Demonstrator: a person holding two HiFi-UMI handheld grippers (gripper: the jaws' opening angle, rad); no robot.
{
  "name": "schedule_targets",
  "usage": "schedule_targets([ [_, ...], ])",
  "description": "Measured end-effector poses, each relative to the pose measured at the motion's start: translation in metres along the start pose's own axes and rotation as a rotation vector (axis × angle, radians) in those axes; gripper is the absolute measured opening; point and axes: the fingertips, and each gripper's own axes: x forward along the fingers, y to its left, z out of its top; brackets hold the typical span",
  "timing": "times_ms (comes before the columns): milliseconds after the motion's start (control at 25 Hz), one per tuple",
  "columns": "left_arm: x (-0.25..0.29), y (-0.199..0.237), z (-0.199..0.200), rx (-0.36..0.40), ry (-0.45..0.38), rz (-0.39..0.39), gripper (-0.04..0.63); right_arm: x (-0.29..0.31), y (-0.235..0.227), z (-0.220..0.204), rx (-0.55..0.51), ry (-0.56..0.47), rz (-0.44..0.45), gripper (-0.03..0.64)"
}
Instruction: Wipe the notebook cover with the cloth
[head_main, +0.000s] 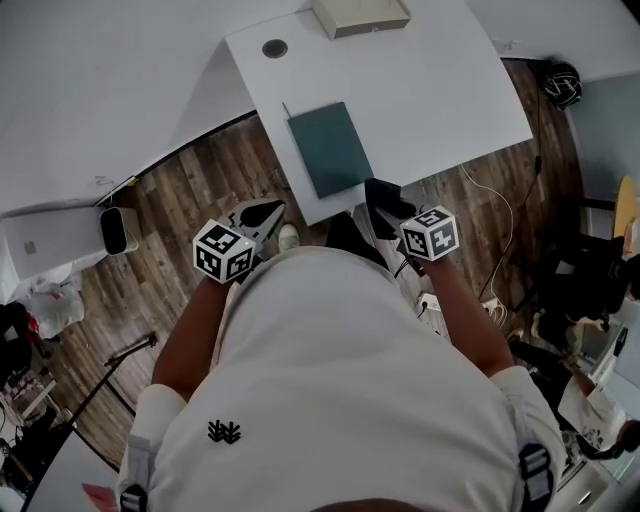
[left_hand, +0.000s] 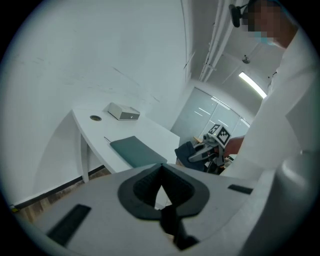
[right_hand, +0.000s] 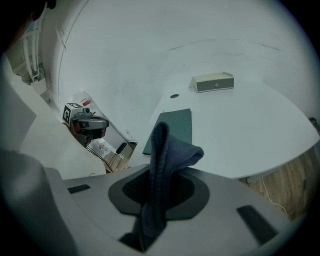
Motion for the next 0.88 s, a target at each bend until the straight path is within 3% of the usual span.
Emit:
schedule_targets([
  [440,-0.019,-0.019,0.018,0.030,-0.052,-0.042,0.006,-0.026,0.058,0.002,-0.051,-0.108,-0.003,0.060],
  [880,-0.022,-0.023,0.017,0.053,-0.054,-0.057,0.006,-0.033,0.070,0.009,-0.073,-0.131,-0.030,0.060],
])
